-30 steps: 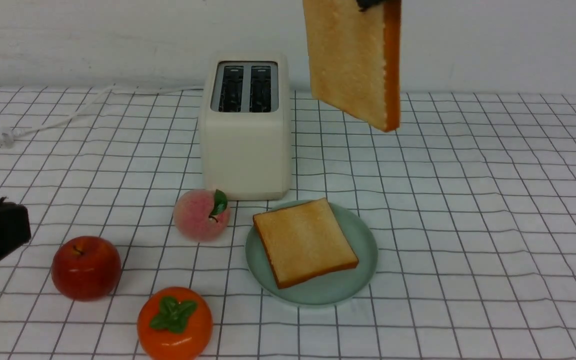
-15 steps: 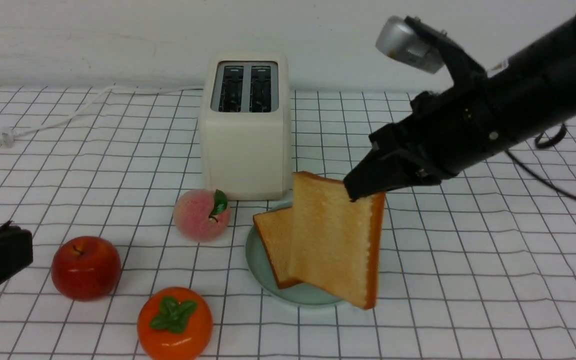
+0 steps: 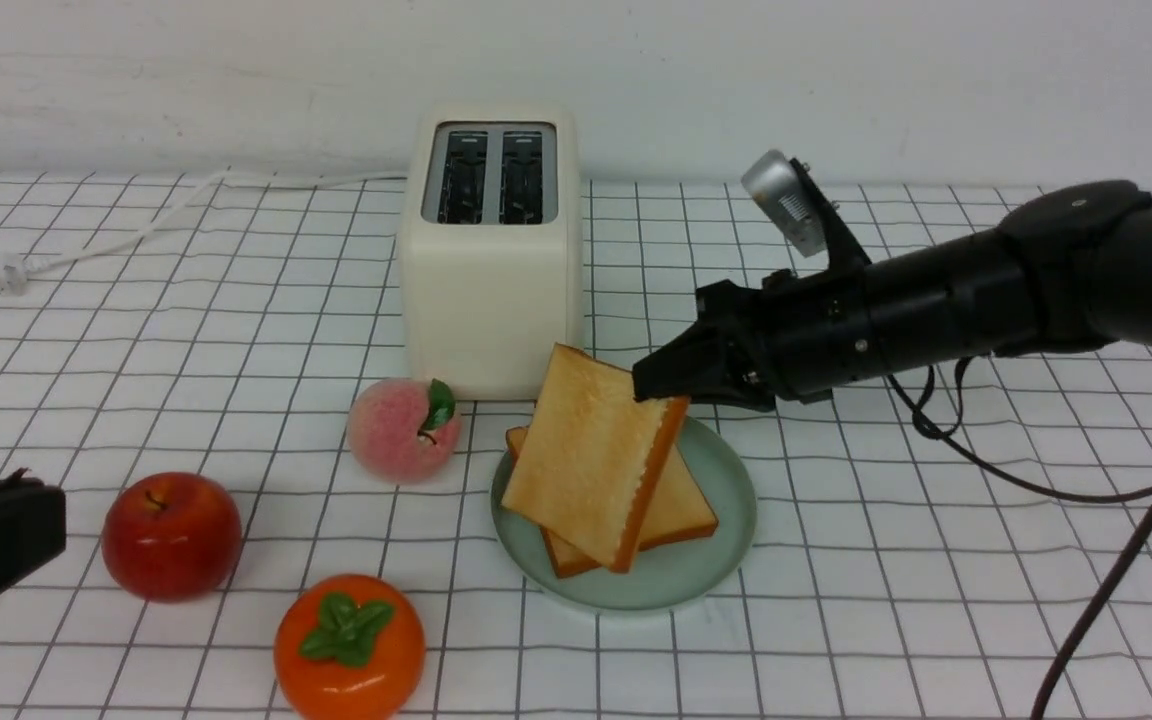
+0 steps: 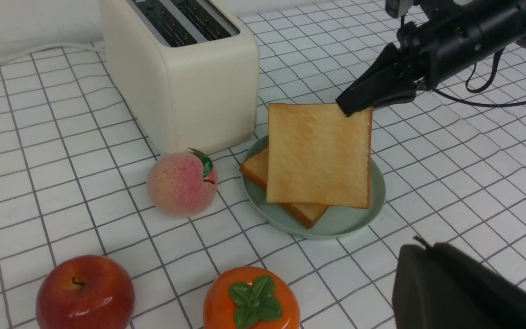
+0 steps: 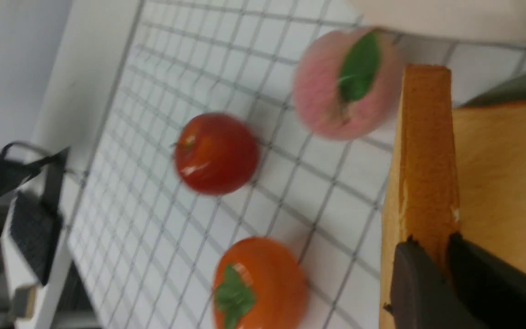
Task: Take toasted bread from bread machine on white checkered table place on plate.
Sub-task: 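Place the held slice of bread on top of the slice on the plate with the right gripper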
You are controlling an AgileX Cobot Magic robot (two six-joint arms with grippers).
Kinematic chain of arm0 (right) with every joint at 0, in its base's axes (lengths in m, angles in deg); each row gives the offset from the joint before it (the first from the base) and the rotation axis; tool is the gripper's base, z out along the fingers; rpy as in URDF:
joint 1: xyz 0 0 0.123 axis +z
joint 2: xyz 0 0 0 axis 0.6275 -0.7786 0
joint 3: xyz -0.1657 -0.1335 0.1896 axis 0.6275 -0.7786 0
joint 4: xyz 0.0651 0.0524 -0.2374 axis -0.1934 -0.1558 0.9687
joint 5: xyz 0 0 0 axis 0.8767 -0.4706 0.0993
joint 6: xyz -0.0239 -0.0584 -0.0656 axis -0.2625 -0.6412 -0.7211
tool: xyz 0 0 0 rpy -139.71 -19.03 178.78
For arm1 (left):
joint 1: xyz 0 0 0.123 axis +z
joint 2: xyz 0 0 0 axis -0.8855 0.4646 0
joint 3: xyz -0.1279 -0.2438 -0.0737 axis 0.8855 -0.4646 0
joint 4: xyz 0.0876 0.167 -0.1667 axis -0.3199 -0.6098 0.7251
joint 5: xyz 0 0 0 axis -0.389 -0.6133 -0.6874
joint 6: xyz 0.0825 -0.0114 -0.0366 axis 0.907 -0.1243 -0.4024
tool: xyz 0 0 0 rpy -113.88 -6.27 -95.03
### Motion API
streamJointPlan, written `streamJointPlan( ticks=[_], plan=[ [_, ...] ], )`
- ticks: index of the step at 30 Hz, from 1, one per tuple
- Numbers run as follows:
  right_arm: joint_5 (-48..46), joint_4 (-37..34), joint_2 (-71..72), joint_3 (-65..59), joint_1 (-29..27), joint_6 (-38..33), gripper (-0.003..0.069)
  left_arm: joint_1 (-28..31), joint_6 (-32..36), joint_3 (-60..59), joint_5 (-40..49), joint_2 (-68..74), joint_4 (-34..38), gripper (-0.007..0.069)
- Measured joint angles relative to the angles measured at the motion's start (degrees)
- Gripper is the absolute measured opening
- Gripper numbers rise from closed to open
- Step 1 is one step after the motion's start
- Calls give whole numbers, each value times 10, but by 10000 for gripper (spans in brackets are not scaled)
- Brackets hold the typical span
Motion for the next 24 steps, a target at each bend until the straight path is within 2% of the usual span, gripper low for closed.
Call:
streamJointPlan(
  ticks=[4,7,12,14,15,16,19,24],
  plan=[
    [21,-3,-6,0,0,-3,82,0,0,0,1,0,0,-13],
    [30,7,-7,1,0,-4,135,0,0,0,1,0,0,-13],
    [16,82,-7,1,-4,-5,340,0,0,0,1,0,1,-13],
    [13,100,-7,1,-8,-4,374,0,0,0,1,0,1,-13],
    [10,133,-5,1,-16,7,424,0,0,0,1,0,1,-13],
    [9,147,-4,1,-20,15,440,0,0,0,1,0,1,-13],
    [3,202,7,7,-38,50,465,0,0,0,1,0,1,-13],
    [-32,275,54,38,-59,105,456,0,0,0,-1,0,1,-13]
  ],
)
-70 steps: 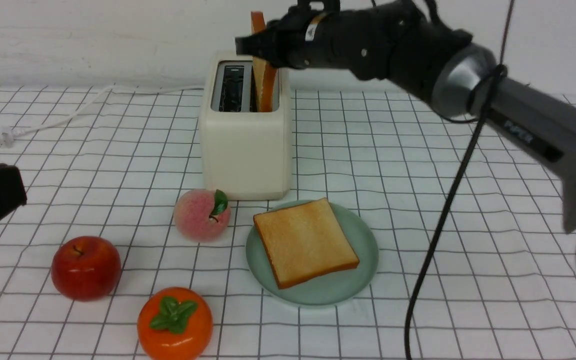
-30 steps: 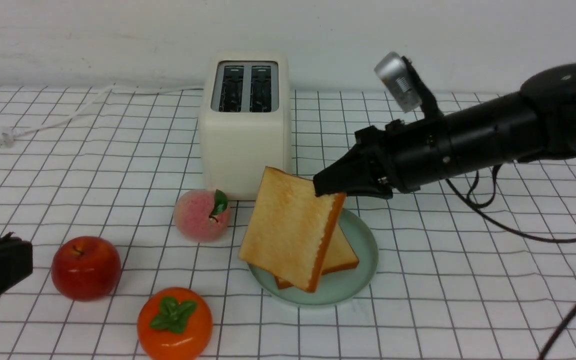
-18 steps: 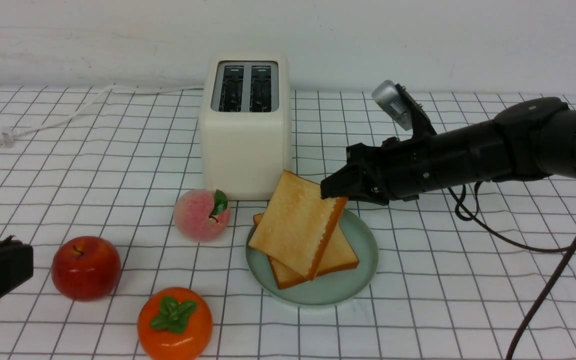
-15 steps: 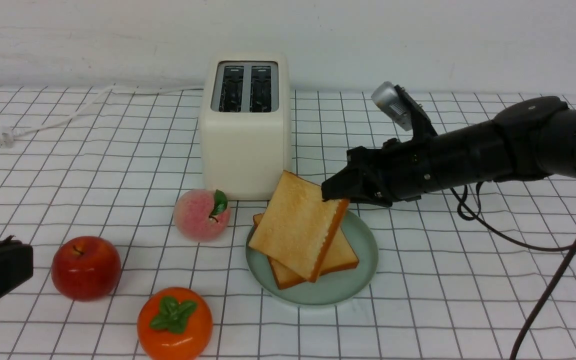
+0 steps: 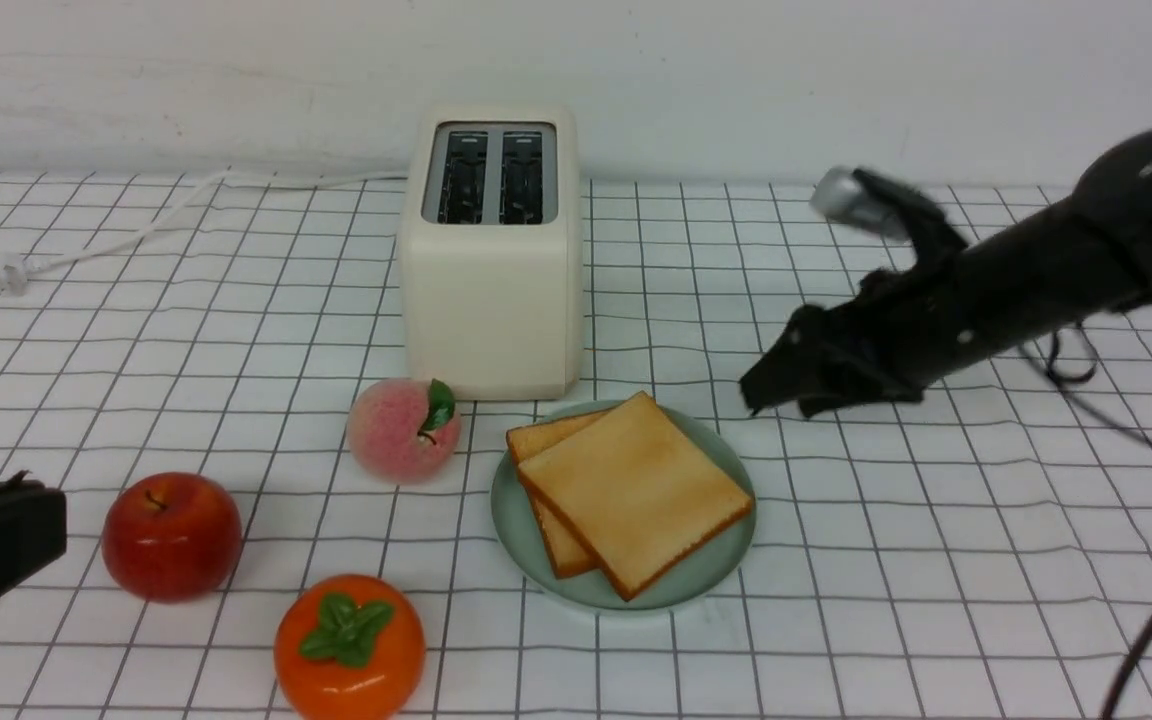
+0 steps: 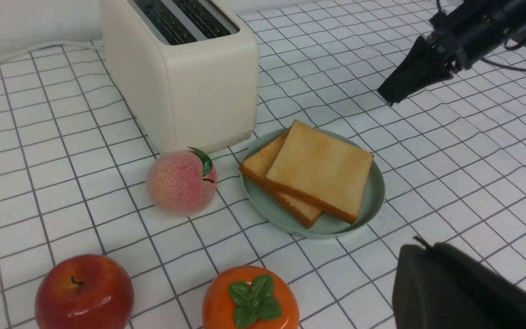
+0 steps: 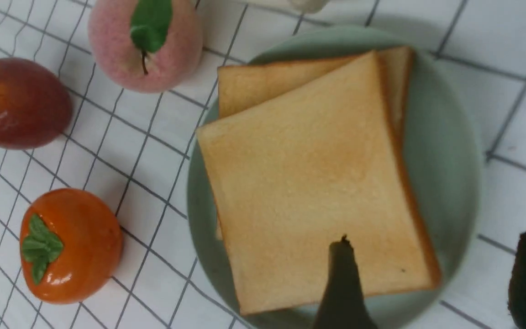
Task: Take toasted bread from bread machine on white checkered table place on plate.
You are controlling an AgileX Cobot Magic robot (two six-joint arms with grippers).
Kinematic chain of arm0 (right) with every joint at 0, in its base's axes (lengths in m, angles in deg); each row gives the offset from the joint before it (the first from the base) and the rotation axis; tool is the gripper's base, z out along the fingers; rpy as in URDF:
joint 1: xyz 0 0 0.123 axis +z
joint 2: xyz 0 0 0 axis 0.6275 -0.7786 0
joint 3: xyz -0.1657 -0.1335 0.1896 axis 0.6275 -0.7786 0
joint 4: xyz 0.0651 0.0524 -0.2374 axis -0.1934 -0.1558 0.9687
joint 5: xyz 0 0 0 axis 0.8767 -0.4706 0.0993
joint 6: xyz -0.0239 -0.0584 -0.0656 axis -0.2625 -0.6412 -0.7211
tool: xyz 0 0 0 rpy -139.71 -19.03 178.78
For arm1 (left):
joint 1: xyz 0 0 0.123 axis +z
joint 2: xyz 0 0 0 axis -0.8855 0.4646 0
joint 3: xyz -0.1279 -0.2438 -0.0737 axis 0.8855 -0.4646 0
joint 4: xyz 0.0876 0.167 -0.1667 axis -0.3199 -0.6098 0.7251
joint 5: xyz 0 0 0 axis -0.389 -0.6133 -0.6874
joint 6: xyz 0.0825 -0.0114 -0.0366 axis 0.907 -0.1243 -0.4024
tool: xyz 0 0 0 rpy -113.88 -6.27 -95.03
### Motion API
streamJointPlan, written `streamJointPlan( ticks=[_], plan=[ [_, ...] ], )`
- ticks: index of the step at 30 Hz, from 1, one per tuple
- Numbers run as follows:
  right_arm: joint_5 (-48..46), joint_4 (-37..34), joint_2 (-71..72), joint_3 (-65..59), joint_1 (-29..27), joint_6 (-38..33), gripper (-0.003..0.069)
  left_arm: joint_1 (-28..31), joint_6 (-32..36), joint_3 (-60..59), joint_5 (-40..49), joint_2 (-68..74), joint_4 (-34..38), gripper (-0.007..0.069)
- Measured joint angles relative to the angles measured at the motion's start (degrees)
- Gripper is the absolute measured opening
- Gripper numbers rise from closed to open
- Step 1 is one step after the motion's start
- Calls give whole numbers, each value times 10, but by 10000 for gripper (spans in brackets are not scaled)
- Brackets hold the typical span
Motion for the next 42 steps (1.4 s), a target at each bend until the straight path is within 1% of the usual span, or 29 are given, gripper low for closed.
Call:
streamJointPlan(
  ticks=[1,2,3,5,6,7,8,11,14,15,17,20,22,23,25,28,31,32,34,38,39,40,42],
  plan=[
    [-11,17,17,9,-2,12,445,0,0,0,-3,0,0,-13],
    [-34,45,43,22,-3,38,421,0,-5,0,-12,0,0,-13],
    [-38,45,43,23,-3,38,416,0,-5,0,-16,0,0,-13],
    [-93,101,102,39,-3,84,337,0,-11,0,-46,0,-1,-13],
    [-97,109,112,41,-3,90,329,0,-11,0,-48,0,-2,-13],
    [-130,137,149,43,-3,106,271,0,-13,0,-65,0,-7,-13],
    [-144,151,171,43,-3,112,236,0,-15,0,-74,0,-11,-13],
    [-188,193,265,28,-3,122,95,0,-36,-9,-101,-9,-28,-13],
    [-202,214,348,-8,-3,136,11,0,-62,-39,-130,-41,-41,-13],
    [-204,221,372,-21,-3,142,-1,0,-71,-55,-144,-57,-46,-13],
    [-207,233,409,-43,-3,148,-8,0,-81,-76,-162,-74,-49,-13],
    [-210,277,510,-120,-3,163,-7,0,-118,-143,-203,-137,-51,-13],
    [-209,305,576,-173,-3,185,-6,0,-134,-186,-231,-168,-51,-13],
    [-209,311,589,-179,-3,190,-6,0,-136,-195,-238,-174,-51,-13],
    [-188,336,670,-246,-3,230,-4,0,-144,-242,-280,-205,-51,-13],
    [-111,364,763,-330,-3,286,-2,0,-148,-289,-319,-214,-51,-13],
    [-15,391,828,-412,-3,350,-1,0,-148,-319,-329,-214,-51,-13],
    [-9,391,828,-417,-3,350,-1,0,-148,-321,-330,-214,-51,-13],
    [60,406,842,-466,-3,381,0,0,-148,-336,-332,-214,-51,-13],
    [186,414,842,-532,-3,393,3,0,-148,-344,-319,-214,-51,-13],
    [198,414,842,-535,-3,394,3,0,-148,-344,-319,-214,-51,-13],
    [241,414,842,-555,-3,394,3,0,-148,-345,-307,-214,-51,-13],
    [280,414,842,-577,-3,394,3,0,-148,-345,-297,-214,-51,-13]
  ],
)
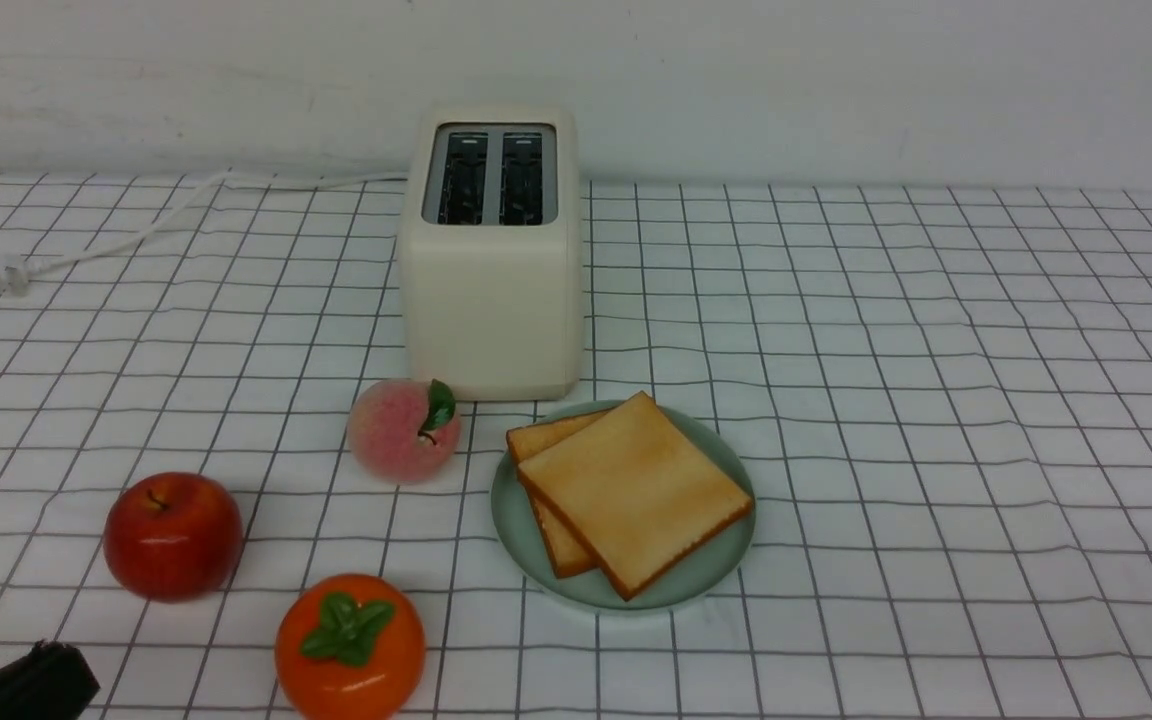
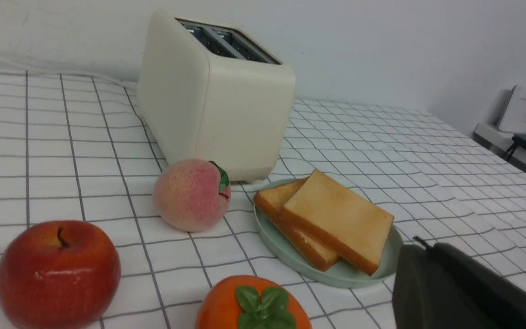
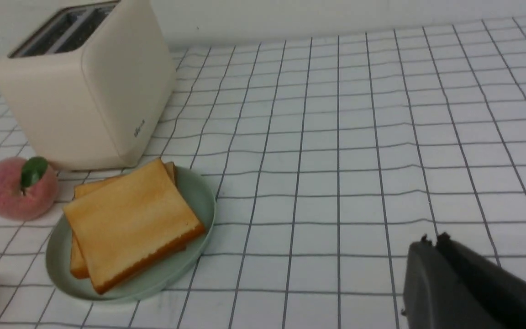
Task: Take toasted bread from bread machine on white checkered table place on plate.
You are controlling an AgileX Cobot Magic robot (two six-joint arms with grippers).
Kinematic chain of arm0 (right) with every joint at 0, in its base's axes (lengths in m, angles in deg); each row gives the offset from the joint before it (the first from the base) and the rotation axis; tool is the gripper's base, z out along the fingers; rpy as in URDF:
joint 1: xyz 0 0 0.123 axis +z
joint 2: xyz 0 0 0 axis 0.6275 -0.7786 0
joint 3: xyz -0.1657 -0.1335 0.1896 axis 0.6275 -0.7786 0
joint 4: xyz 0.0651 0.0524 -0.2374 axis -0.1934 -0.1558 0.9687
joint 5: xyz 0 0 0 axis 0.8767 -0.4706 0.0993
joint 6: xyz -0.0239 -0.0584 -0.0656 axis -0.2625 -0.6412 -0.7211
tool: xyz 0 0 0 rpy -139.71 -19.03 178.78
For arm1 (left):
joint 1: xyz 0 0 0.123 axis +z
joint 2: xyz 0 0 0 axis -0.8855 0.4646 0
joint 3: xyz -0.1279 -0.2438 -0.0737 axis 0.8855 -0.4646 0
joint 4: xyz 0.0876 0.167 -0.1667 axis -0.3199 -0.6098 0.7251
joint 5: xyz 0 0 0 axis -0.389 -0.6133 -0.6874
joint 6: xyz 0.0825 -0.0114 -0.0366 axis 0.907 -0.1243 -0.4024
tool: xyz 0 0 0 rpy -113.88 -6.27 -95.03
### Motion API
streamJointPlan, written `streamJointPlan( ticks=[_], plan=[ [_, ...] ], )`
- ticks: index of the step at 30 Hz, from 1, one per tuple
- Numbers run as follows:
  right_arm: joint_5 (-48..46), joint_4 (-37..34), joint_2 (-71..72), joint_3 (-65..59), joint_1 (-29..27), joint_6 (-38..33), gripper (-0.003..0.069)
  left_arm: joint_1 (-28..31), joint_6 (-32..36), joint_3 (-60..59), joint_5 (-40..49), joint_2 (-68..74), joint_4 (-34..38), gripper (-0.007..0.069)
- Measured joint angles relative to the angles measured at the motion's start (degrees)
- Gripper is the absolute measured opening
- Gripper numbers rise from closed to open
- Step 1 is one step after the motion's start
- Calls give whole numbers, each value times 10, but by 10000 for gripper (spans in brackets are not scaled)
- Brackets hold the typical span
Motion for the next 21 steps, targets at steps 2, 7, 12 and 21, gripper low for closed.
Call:
streamJointPlan(
  ticks=[2,7,12,21],
  plan=[
    [16,0,0,-13,0,0,6,0,0,0,7,0,0,-13],
    [18,0,0,-34,0,0,11,0,-1,0,15,0,0,-13],
    [13,0,0,-45,0,0,14,0,-1,0,15,0,0,-13],
    [10,50,58,-107,-16,0,-13,0,-1,0,16,0,0,-13]
  ],
)
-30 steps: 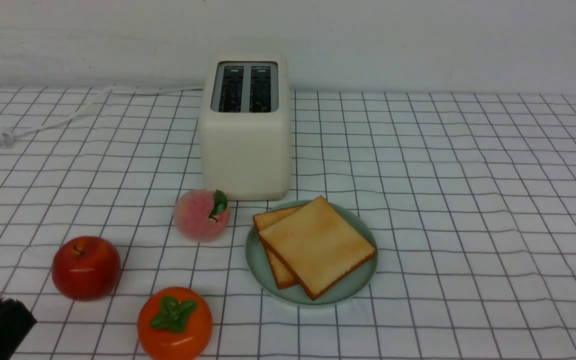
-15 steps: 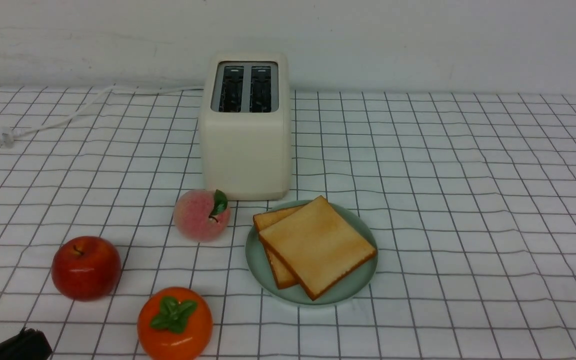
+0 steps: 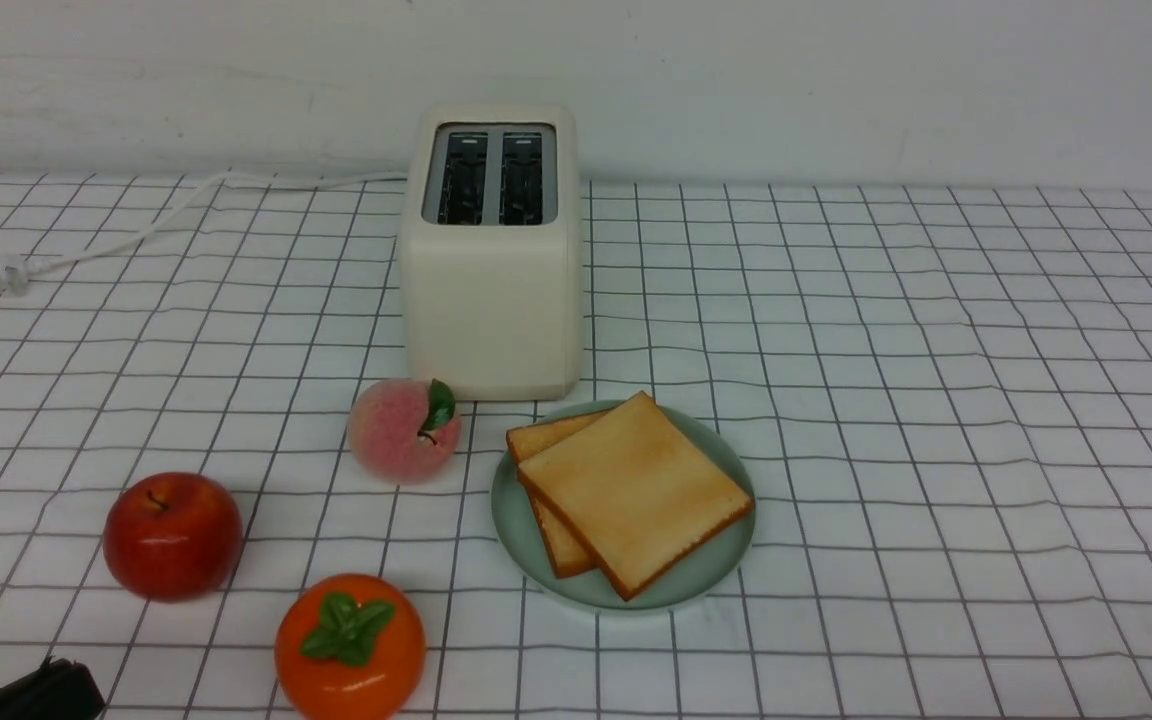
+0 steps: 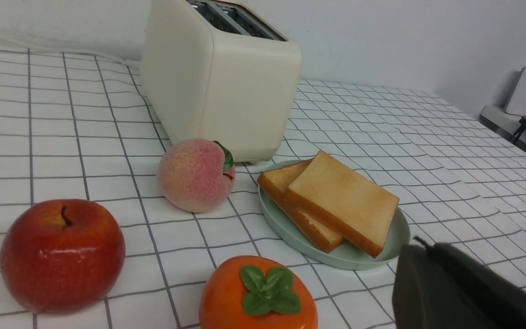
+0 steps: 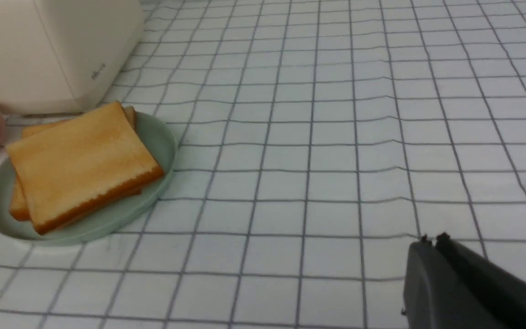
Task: Take toasted bread from bread machine on white checkered table place on plate.
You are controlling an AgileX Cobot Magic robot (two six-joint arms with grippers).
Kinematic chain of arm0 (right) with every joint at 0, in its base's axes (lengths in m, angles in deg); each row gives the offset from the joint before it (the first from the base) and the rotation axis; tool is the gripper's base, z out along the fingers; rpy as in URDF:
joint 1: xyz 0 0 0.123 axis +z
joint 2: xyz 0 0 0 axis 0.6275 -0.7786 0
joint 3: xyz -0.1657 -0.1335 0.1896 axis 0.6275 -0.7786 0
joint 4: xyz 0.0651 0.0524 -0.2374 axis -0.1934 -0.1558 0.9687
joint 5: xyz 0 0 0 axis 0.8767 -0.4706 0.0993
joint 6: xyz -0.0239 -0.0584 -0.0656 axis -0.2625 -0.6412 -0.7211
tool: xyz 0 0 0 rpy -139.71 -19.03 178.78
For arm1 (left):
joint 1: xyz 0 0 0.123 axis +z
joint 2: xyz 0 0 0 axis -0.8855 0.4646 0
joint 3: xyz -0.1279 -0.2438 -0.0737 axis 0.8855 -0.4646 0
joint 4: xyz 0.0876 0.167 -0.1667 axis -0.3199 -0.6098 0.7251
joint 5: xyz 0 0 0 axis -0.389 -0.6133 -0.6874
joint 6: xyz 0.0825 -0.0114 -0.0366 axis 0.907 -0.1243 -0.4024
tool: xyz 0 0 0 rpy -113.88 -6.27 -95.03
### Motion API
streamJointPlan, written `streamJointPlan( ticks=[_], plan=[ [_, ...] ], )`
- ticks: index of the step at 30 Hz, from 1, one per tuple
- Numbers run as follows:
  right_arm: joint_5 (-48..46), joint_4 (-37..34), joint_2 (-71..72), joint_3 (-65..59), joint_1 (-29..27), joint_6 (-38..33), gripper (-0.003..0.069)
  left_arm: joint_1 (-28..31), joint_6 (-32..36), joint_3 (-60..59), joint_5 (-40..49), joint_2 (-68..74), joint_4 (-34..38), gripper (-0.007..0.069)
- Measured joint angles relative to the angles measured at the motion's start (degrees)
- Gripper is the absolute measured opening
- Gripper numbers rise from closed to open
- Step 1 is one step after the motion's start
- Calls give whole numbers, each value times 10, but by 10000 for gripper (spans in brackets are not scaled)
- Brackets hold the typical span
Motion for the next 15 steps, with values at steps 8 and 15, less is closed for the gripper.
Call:
streamJointPlan(
  ticks=[8,15],
  plan=[
    [-7,18,146,-129,-9,1,-20,0,-1,0,1,0,0,-13],
    [-7,18,150,-129,-13,1,-20,0,-2,0,5,0,0,-13]
  ],
)
